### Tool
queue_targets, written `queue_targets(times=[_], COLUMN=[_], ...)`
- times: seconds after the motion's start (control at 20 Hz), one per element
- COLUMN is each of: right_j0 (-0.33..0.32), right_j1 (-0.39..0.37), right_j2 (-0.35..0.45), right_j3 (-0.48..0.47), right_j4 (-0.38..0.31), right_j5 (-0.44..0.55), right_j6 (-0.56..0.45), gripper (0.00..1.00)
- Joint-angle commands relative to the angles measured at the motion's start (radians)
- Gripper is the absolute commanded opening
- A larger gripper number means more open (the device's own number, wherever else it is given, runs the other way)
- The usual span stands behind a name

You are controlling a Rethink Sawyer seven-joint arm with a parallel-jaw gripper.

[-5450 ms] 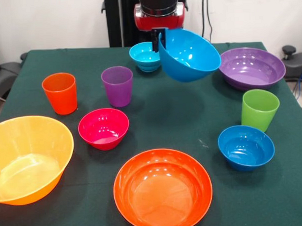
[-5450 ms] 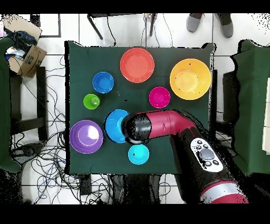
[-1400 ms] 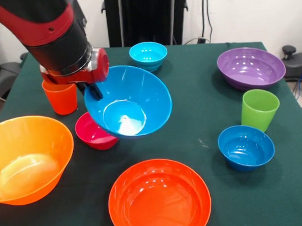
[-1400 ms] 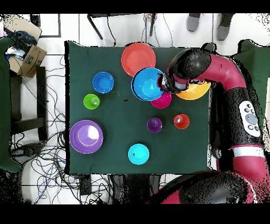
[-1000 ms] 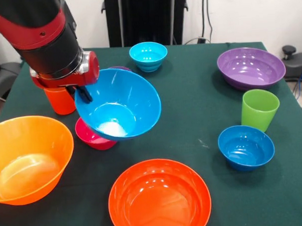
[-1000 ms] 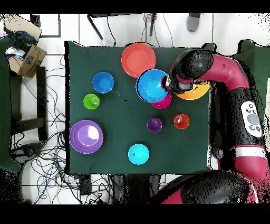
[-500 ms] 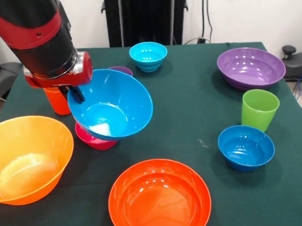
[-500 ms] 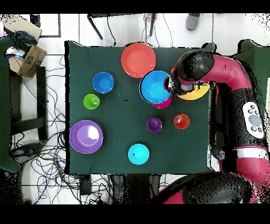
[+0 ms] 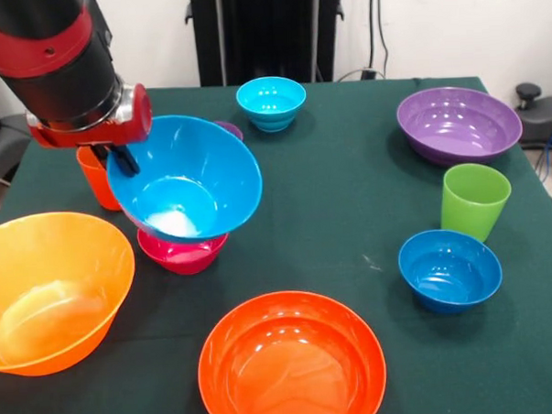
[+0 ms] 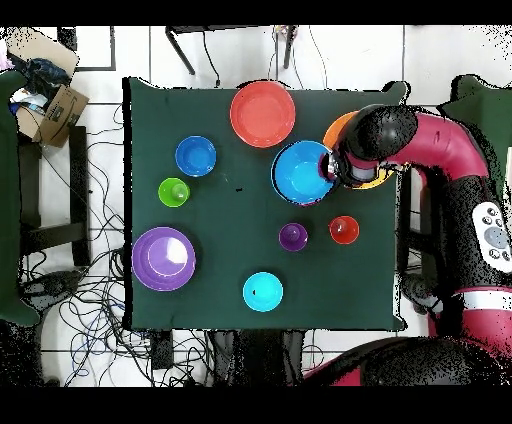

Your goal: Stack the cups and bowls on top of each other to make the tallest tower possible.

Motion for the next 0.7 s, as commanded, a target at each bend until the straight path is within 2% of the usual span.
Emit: queue_targets(times=[0.05, 0.3, 0.5, 0.7], right_j0=[-0.025, -0.044, -0.066, -0.076], right_j1=[-0.036, -0.056, -0.08, -0.072], right_j2=[0.003, 0.012, 0.019, 0.031], right_j3=[0.139, 0.197, 0.273, 0.302], right_j4=[-0.093, -0.106, -0.124, -0.135], right_j5=[-0.048, -0.07, -0.138, -0.213], right_j6=[-0.349, -0.332, -0.293, -0.255], gripper=[0.0, 0.0, 0.0, 0.0])
